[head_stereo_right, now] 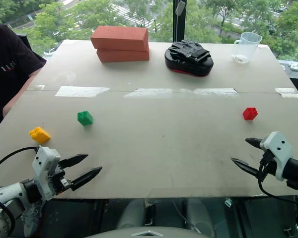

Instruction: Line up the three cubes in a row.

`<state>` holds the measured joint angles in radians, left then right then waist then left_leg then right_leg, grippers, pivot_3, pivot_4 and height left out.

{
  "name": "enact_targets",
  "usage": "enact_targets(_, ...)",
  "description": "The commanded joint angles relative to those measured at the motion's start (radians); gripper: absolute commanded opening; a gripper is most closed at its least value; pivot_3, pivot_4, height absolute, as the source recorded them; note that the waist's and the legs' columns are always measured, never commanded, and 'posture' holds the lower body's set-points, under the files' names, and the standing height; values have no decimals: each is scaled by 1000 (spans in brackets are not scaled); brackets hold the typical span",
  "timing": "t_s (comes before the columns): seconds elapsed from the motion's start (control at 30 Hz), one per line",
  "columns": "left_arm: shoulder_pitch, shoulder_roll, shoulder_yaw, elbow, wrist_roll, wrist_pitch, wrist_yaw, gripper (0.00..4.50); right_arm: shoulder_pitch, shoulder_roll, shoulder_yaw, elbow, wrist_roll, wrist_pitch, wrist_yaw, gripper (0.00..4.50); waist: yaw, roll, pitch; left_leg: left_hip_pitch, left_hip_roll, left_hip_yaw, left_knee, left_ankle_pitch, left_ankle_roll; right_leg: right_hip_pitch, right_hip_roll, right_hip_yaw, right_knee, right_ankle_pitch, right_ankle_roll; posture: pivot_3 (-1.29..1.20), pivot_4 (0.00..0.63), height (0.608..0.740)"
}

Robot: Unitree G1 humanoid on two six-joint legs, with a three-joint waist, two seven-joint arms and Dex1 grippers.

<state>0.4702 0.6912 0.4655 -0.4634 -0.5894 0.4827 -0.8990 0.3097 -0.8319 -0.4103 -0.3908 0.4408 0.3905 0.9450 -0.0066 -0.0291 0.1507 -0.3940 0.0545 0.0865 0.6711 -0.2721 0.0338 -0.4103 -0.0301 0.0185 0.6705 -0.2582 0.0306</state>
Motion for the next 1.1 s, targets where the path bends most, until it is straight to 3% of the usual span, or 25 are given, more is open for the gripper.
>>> enact_targets(0.03,-47,29,12,-30,-19,-14,-15,4457,-61,35,-6,-14,-2,4,-71,4500,0,0,0,0,0,0,0,0,0,0,0,0,0,0,0,0,150,737)
enact_targets(0.2,-247,94,-77,-138,-115,77,-6,4457,-307,46,93,-85,-79,305,-360,4500,-2,0,0,-1,0,0,2,1,0,0,0,0,1,0,-1,0,150,737)
enact_targets(0.3,-341,113,-121,-181,-166,126,12,4457,-413,30,119,-66,-58,452,-401,4500,-2,0,-1,-2,-1,1,2,0,1,-1,-1,1,0,2,2,0,150,737)
enact_targets(0.43,-553,115,-236,-217,-228,211,67,4457,-649,33,181,112,-117,678,-520,4500,-2,1,0,-4,-1,0,2,0,1,-2,0,0,0,3,3,0,150,737)
enact_targets(0.6,-708,88,-312,-225,-297,255,84,4457,-900,69,239,398,-158,783,-579,4500,-8,1,0,-6,-2,0,-1,1,0,-3,2,1,-5,3,3,0,150,737)
enact_targets(0.83,-723,75,-332,-241,-308,263,122,4457,-1041,96,294,618,-190,791,-575,4500,-7,2,0,-8,-5,-2,-3,2,-3,-4,2,4,-8,2,5,0,150,737)
enact_targets(0.93,-721,75,-332,-243,-311,263,130,4500,-1061,99,310,667,-199,785,-570,3567,-7,2,0,-8,-5,-2,-3,2,-3,-4,1,4,-8,2,5,0,150,737)
enact_targets(1.1,-697,76,-317,-243,-316,254,142,4500,-1069,98,351,709,-224,743,-551,1294,-7,2,0,-8,-6,-3,-3,2,-2,-4,1,3,-8,2,5,0,150,737)
